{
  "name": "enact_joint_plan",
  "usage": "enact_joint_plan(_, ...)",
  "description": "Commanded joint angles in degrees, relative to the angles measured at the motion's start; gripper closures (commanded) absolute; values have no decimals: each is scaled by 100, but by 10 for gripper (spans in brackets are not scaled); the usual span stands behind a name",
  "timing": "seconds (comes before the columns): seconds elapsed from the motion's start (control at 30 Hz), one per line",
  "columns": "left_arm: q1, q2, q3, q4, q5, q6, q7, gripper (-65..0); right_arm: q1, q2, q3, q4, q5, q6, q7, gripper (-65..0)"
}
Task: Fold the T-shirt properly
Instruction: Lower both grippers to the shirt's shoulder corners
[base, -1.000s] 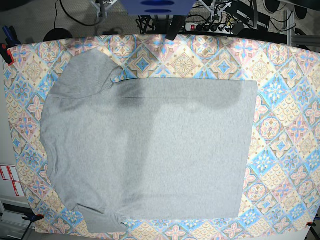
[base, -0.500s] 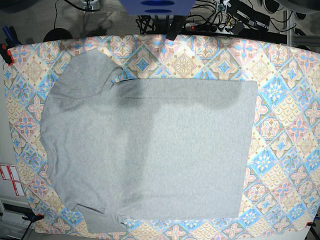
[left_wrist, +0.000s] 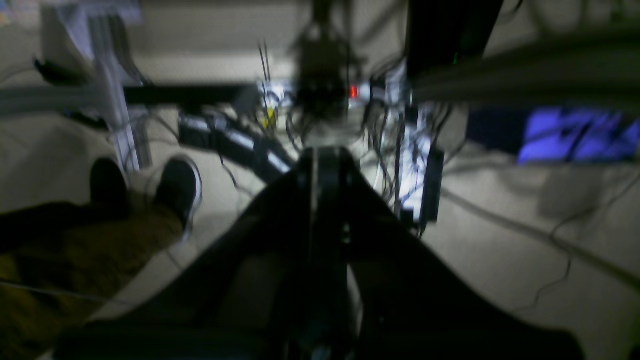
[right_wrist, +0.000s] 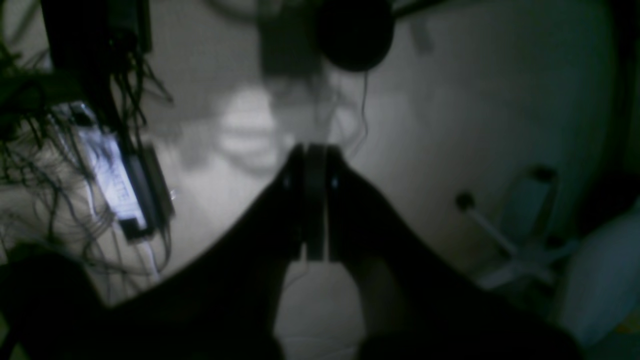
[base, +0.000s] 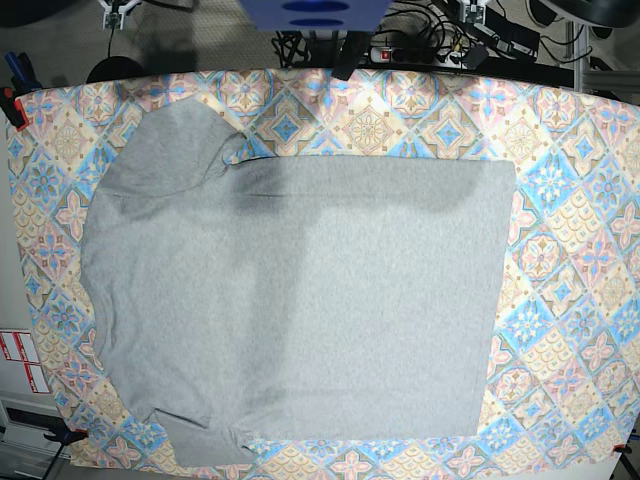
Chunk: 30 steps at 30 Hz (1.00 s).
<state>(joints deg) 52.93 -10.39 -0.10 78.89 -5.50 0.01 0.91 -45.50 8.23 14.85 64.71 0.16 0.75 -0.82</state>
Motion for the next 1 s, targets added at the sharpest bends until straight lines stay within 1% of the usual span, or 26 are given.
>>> enact_joint_plan(0.0,224,-11,-3,291,-52,3,-60,0,-211,61,102,224,32,-62,69,0)
enact_joint_plan(0.13,628,-143,-12,1214,-52,3,-60,0,-598,61,242,1120,32,-62,69,0)
enact_joint_plan(0.2,795,-152,-12,1698,-52,3,-60,0,-782,61,330,1613,32,-62,25,0)
enact_joint_plan(0.27,953,-152,-91,2199,-52,12,-60,0,-897,61,444,2158,32,-62,-213,0)
enact_joint_plan(0.37,1059,-134,-390,2761,-52,12,-51,-1,-949,52,568,2844,32,-62,-643,0)
enact_joint_plan(0.53,822,-134,-751,3087,-61,12,19,-2,-897,52,594,3635,32,-62,-1250,0)
enact_joint_plan(0.67,312,-134,-812,3227,-140,-5,784,-7,-712,52,524,3978,32,-62,-1716,0)
enact_joint_plan(0.73,-31,-143,-812,3227,-448,-14,1162,-34,-492,52,436,4048,32,-62,-1936,0)
enact_joint_plan(0.83,-515,-152,-909,3227,-1063,-14,1584,-90,-193,52,286,4048,32,-62,-2182,0)
enact_joint_plan(0.97,-1174,-152,-1041,3201,-1591,-14,2349,-134,97,52,93,4048,32,-62,-2314,0)
